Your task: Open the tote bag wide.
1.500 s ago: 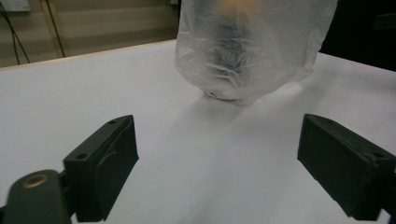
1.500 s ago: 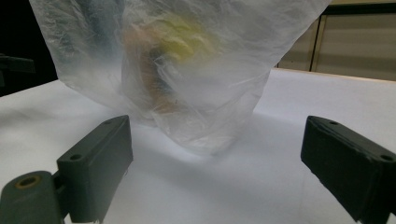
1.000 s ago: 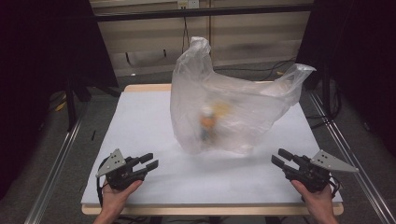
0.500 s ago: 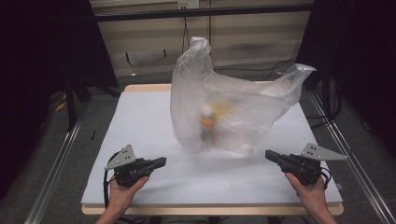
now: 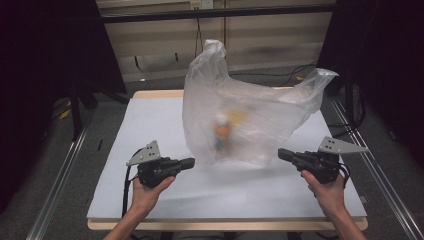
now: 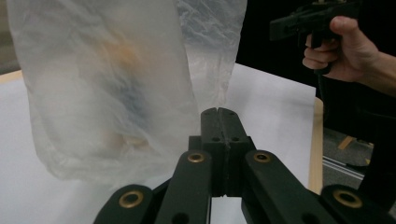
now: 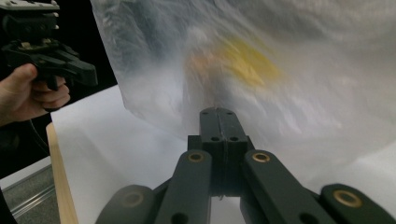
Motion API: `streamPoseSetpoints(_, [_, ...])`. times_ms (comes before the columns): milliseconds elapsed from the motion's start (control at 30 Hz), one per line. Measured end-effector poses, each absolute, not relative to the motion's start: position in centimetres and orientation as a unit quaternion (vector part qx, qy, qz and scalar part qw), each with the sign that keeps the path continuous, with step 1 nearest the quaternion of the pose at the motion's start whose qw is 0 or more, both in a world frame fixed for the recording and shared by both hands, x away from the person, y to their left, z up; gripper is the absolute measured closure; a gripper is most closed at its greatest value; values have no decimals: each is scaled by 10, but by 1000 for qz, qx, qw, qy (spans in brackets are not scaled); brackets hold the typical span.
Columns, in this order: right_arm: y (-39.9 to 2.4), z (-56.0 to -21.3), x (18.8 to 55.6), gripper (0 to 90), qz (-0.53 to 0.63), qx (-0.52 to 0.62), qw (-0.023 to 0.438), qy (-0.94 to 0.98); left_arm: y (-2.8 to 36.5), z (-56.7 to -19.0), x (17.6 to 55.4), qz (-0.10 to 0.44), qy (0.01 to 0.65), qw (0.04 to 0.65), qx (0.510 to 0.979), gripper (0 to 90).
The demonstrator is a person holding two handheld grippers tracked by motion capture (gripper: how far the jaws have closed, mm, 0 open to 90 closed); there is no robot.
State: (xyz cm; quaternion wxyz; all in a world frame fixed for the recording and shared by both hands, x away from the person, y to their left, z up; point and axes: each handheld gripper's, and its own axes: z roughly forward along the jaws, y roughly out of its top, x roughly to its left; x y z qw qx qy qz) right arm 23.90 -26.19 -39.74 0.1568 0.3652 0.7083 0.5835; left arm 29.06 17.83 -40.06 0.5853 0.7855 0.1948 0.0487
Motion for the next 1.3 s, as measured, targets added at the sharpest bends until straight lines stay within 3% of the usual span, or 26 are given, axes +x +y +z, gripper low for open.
streamPoseSetpoints(300, [-253, -383, 251, 900, 591, 354, 150, 709, 162, -378, 298, 49, 180, 596, 781, 900])
streamPoseSetpoints(933, [-243, -318, 274, 900, 602, 326, 175, 707, 102, -302, 323, 91, 117, 600, 786, 900])
streamPoseSetpoints(1300, [-232, -271, 302, 900, 609, 319, 203, 697, 79, -259, 334, 93, 91, 633, 763, 900])
